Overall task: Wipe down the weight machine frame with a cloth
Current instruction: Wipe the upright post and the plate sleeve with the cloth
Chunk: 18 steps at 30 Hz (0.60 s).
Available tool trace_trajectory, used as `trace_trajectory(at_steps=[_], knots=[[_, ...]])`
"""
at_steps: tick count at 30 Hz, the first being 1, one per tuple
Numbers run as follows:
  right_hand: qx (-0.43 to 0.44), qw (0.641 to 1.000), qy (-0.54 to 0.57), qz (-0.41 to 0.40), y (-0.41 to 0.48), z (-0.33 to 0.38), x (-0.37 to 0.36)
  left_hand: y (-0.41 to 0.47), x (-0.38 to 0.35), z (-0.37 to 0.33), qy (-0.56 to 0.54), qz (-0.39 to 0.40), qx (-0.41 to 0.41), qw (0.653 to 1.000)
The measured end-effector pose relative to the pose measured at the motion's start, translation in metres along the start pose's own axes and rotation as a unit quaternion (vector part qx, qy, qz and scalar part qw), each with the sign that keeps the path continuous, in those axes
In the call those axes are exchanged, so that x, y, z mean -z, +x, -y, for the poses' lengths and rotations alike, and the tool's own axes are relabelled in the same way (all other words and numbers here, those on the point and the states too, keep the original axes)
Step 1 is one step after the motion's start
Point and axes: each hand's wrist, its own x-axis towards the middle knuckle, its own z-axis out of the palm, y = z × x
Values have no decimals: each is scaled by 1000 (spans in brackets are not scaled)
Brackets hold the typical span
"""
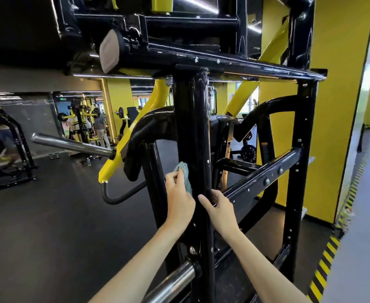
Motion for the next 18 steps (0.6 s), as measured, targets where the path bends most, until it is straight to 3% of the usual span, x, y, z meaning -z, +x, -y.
trace_trajectory(at_steps=[13,18], knots=[[-20,999,5,36,3,4,6,145,34,-94,26,-161,-110,980],[-22,999,11,30,2,3,5,133,26,-72,104,-186,-287,934]])
